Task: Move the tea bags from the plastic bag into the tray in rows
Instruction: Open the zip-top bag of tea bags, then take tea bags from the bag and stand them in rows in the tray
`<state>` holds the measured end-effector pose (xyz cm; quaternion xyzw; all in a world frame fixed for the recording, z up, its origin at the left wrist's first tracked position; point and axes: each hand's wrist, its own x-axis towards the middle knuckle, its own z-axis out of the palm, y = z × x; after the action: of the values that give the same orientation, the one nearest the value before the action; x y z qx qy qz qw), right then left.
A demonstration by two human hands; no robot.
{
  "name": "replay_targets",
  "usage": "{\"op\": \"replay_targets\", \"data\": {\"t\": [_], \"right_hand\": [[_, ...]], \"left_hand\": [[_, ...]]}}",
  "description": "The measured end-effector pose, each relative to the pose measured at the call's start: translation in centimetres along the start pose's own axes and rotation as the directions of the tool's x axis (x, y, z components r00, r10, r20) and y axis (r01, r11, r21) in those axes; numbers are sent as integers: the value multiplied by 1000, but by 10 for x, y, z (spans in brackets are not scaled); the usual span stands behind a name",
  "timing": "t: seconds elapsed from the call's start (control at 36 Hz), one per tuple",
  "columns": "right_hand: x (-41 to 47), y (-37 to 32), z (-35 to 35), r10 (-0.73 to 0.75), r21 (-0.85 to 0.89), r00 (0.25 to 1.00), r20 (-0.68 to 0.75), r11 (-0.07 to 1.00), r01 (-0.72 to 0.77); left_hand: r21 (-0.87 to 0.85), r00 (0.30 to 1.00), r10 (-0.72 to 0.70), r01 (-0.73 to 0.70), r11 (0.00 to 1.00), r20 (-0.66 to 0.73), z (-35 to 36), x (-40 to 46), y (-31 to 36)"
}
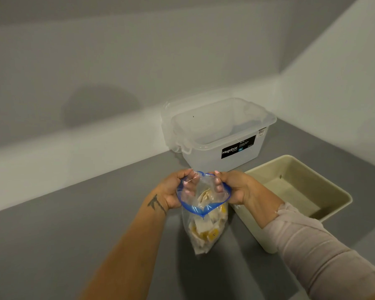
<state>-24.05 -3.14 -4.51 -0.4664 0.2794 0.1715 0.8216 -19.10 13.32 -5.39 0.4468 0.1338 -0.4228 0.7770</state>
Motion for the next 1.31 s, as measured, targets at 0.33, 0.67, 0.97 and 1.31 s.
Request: {"op": "replay_targets", "data": {"t": [0.33,0.67,0.97,1.31], "right_hand": [[-1,11,-5,-90,-518,980,-176,855,-15],[-7,9,14,-20,254,999,41,967,9],[1,17,16,-145,-40,986,-87,989,142],[-6,4,32,-660,-950,710,246,-17,313]], "left_hand": [[-89,991,88,-97,991,-98,-12,-2,-9],[-118,992,101,-109,987,-78,-25,-5,-5],[14,976,132,-132,991,-171,-19,-14,-12],[997,680,733,-65,45,11,4,-32,5]]}}
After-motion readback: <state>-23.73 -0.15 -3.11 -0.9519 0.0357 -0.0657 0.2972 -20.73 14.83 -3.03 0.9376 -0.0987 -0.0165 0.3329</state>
